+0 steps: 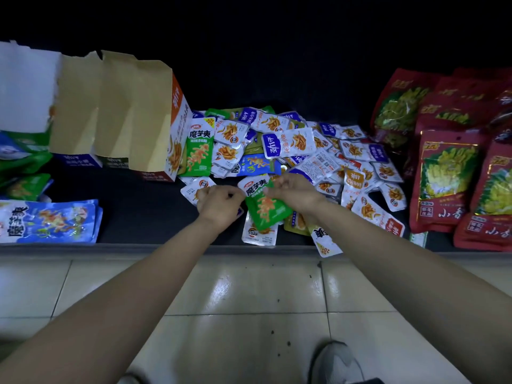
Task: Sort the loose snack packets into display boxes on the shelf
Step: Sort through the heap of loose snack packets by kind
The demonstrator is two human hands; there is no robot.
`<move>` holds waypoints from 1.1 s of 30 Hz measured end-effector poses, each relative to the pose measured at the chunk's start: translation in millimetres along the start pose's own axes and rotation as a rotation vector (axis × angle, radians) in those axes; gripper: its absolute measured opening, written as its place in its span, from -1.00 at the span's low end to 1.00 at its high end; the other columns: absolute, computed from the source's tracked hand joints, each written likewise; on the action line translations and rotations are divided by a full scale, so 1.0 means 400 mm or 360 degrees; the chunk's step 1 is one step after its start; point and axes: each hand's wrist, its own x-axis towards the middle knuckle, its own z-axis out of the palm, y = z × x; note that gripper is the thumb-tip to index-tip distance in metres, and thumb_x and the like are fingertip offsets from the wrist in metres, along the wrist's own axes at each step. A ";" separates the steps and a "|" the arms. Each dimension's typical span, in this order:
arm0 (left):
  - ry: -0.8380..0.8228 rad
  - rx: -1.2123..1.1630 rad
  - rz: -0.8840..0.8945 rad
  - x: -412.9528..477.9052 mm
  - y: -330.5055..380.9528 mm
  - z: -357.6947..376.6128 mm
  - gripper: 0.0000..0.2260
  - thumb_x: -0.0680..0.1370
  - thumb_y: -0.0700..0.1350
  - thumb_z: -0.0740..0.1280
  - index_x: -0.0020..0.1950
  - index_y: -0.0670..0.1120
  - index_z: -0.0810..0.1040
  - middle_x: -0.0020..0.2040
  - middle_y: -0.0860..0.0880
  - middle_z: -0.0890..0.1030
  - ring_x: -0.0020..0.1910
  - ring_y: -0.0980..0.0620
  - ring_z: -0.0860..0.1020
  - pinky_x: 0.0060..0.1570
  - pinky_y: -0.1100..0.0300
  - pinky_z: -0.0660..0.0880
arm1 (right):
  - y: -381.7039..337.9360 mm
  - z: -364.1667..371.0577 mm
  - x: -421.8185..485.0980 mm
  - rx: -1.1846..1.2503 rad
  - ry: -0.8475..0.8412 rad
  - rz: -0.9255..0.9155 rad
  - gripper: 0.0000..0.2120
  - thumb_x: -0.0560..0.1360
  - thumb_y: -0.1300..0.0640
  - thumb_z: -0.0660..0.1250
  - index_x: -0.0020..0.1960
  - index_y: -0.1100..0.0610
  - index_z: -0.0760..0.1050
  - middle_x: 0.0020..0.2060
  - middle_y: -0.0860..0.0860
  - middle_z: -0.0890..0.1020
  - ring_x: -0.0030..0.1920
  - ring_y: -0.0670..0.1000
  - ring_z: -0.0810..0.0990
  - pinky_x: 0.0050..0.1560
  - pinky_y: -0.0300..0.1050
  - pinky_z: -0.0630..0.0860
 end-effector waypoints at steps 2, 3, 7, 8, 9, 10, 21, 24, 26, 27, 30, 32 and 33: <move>0.0079 -0.0153 -0.0091 -0.002 0.005 -0.006 -0.73 0.64 0.02 0.19 0.24 -0.02 0.59 -0.09 0.04 0.34 0.40 -0.12 0.24 0.40 0.06 0.25 | -0.004 -0.023 -0.006 0.0188 -0.0023 -0.0035 -0.81 0.48 0.14 0.45 -0.18 0.11 0.44 -0.26 -0.01 0.56 -0.14 -0.07 0.54 0.07 -0.19 0.41; 0.0073 -0.0259 -0.0136 0.002 0.003 -0.010 -0.69 0.64 0.08 0.20 0.22 -0.04 0.60 -0.12 0.04 0.36 0.37 -0.13 0.31 0.38 0.00 0.30 | -0.008 -0.030 -0.009 0.0219 -0.0048 -0.0044 -0.82 0.48 0.16 0.45 -0.18 0.11 0.45 -0.27 -0.01 0.56 -0.14 -0.07 0.55 0.06 -0.22 0.41; -0.0068 -0.0887 -0.0289 0.006 0.003 -0.011 -0.57 0.50 0.13 0.42 0.17 -0.19 0.56 0.07 -0.11 0.64 0.09 -0.09 0.61 0.12 0.06 0.53 | -0.021 -0.024 -0.013 0.0308 -0.0206 -0.0040 -0.82 0.46 0.15 0.47 -0.18 0.09 0.47 -0.19 0.05 0.61 -0.10 0.00 0.58 0.07 -0.12 0.47; -0.0075 -0.0974 -0.0335 0.008 0.001 -0.008 -0.55 0.47 0.02 0.48 0.22 -0.23 0.52 0.11 -0.13 0.63 0.04 -0.06 0.62 -0.02 0.14 0.56 | -0.025 -0.019 -0.014 0.0322 -0.0295 -0.0027 -0.83 0.45 0.15 0.48 -0.19 0.09 0.47 -0.18 0.05 0.62 -0.11 0.00 0.60 0.04 -0.12 0.50; -0.0086 -0.1051 -0.0360 0.009 0.002 -0.006 -0.55 0.46 -0.11 0.51 0.25 -0.28 0.49 0.12 -0.17 0.63 -0.02 -0.05 0.64 -0.16 0.19 0.59 | -0.025 -0.013 -0.012 0.0285 -0.0380 -0.0019 -0.83 0.46 0.15 0.47 -0.20 0.09 0.48 -0.17 0.03 0.63 -0.13 -0.03 0.60 -0.02 -0.15 0.52; -0.0089 -0.1121 -0.0377 0.010 0.000 -0.006 -0.56 0.44 -0.20 0.51 0.25 -0.31 0.48 0.11 -0.20 0.64 -0.07 -0.06 0.65 -0.26 0.20 0.59 | -0.026 -0.007 -0.010 0.0190 -0.0410 -0.0042 -0.84 0.48 0.14 0.45 -0.19 0.08 0.49 -0.19 0.00 0.63 -0.16 -0.07 0.60 -0.06 -0.18 0.52; 0.0036 -0.1228 -0.0576 -0.009 -0.070 -0.080 -0.89 0.56 -0.32 0.25 -0.08 -0.15 0.51 -0.16 -0.11 0.61 -0.23 0.00 0.59 -0.25 0.13 0.58 | -0.006 0.052 0.092 -0.1943 0.0229 -0.0816 -0.40 0.56 -0.05 0.29 0.51 0.12 0.22 0.35 0.13 0.38 0.33 0.16 0.36 0.32 0.04 0.21; 0.0072 -0.1212 -0.0611 -0.011 -0.086 -0.085 -0.86 0.56 -0.34 0.24 0.08 -0.21 0.51 -0.07 -0.15 0.61 -0.19 -0.03 0.58 -0.23 0.12 0.56 | -0.007 0.053 0.074 -0.1911 0.0390 -0.0891 -0.59 0.50 -0.06 0.30 0.22 0.20 0.48 0.07 0.15 0.51 0.09 0.18 0.51 0.10 0.02 0.37; 0.0098 -0.1215 -0.0631 -0.011 -0.090 -0.082 -0.83 0.57 -0.34 0.25 0.15 -0.24 0.50 -0.02 -0.18 0.60 -0.16 -0.05 0.58 -0.20 0.10 0.56 | -0.019 0.040 0.060 -0.1590 0.0579 -0.0881 -0.71 0.50 0.00 0.28 0.04 0.21 0.55 -0.05 0.13 0.55 -0.05 0.16 0.54 -0.16 -0.06 0.42; 0.0101 -0.1224 -0.0629 -0.012 -0.088 -0.078 -0.83 0.58 -0.35 0.24 0.15 -0.24 0.49 -0.04 -0.17 0.60 -0.17 -0.04 0.58 -0.21 0.10 0.55 | -0.028 0.029 0.053 -0.1441 0.0671 -0.0852 -0.75 0.51 0.03 0.29 0.04 0.20 0.57 -0.06 0.12 0.57 -0.09 0.15 0.55 -0.22 -0.07 0.43; 0.0084 -0.1318 -0.0606 -0.016 -0.063 -0.065 -0.82 0.61 -0.35 0.16 0.15 -0.20 0.47 -0.10 -0.12 0.58 -0.20 -0.02 0.56 -0.26 0.10 0.52 | -0.053 0.010 0.022 -0.1218 0.0581 -0.0910 -0.72 0.51 0.14 0.32 0.19 0.14 0.60 -0.05 0.11 0.56 -0.12 0.14 0.57 -0.19 -0.02 0.50; 0.0065 -0.1405 -0.0648 -0.017 -0.040 -0.056 -0.85 0.66 -0.26 0.13 0.12 -0.17 0.49 -0.11 -0.11 0.58 -0.21 -0.02 0.57 -0.23 0.08 0.54 | -0.065 0.023 -0.001 -0.1298 0.0266 -0.1027 -0.70 0.51 0.18 0.33 0.23 0.11 0.60 -0.08 0.07 0.53 -0.11 0.13 0.55 -0.17 -0.04 0.46; 0.0037 -0.1448 -0.0680 -0.018 -0.028 -0.055 -0.85 0.68 -0.19 0.13 0.13 -0.15 0.48 -0.11 -0.11 0.59 -0.21 -0.03 0.58 -0.21 0.07 0.55 | -0.067 0.036 -0.013 -0.1306 0.0150 -0.1065 -0.69 0.50 0.20 0.32 0.24 0.11 0.60 -0.10 0.04 0.50 -0.09 0.12 0.54 -0.16 -0.06 0.43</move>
